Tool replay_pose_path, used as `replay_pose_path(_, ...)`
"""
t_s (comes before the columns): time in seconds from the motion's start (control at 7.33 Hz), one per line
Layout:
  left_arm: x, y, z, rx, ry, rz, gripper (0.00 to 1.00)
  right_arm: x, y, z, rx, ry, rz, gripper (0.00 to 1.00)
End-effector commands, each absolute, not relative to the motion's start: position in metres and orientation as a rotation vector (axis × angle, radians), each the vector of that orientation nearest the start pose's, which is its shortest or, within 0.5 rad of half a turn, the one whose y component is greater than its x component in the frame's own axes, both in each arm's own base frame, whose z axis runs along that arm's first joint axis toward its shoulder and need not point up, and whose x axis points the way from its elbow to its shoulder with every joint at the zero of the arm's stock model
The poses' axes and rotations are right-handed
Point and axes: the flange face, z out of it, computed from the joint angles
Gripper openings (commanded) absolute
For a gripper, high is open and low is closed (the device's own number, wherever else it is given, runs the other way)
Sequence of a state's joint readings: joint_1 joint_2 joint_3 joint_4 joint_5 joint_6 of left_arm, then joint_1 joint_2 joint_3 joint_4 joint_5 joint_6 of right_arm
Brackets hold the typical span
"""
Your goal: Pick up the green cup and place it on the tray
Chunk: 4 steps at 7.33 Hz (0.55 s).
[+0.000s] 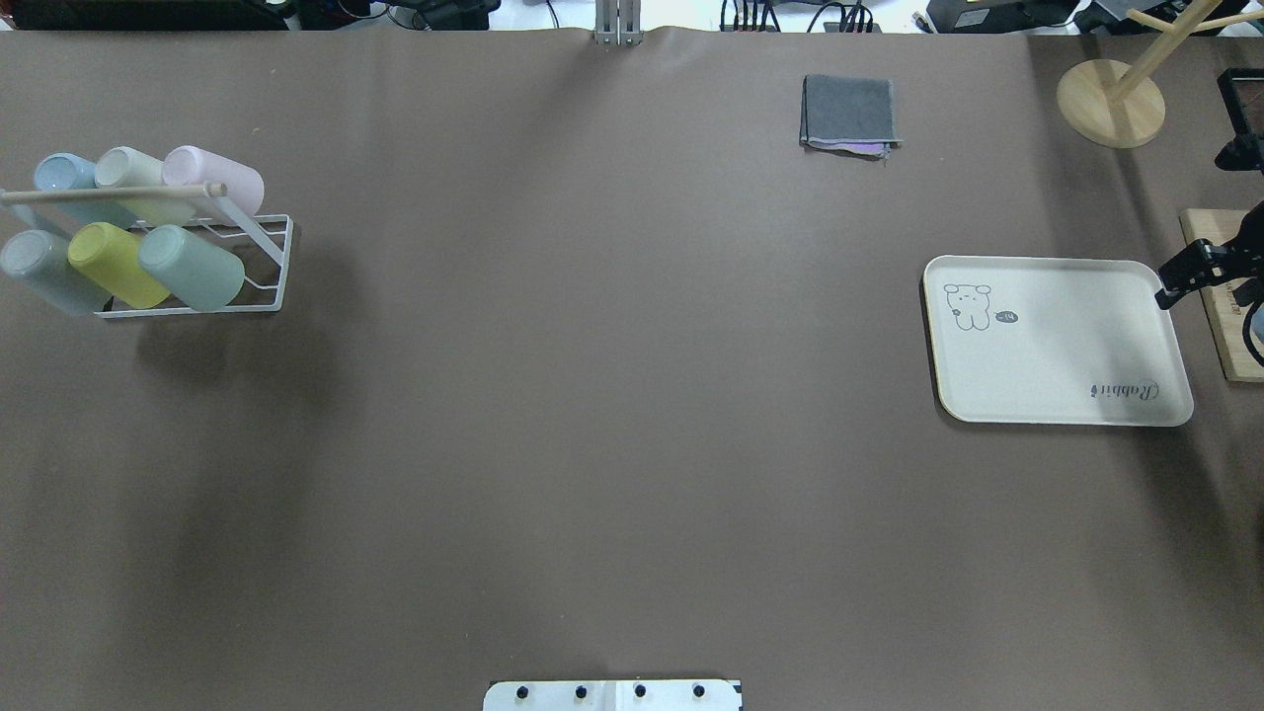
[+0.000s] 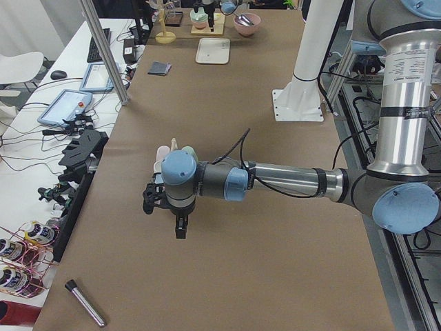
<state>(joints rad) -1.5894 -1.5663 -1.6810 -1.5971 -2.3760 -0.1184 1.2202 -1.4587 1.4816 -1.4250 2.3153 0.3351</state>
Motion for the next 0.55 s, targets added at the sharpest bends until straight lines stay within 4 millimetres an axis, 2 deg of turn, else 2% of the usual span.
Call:
replay_pose_path(0.0,-0.066,-0.497,0.558,0.053,0.821,-0.073,0.98,-0.151,-0.540,0.657,-0.086,-0.758,-0.125,1.00)
replay_pose_path(0.14,-0.064,-0.491,0.514,0.111,0.821,-0.042,0.98,-0.170,-0.552,0.643,-0.080,-0.751,-0.137,0.98)
replay_pose_path(0.27,-0.041,-0.485,0.466,0.191,0.827,0.049,0.98,-0.188,-0.551,0.640,-0.088,-0.728,-0.119,0.94)
replay_pose_path(0.41,0.009,-0.489,0.423,0.238,0.845,0.182,0.98,-0.199,-0.550,0.640,-0.075,-0.692,-0.131,0.90)
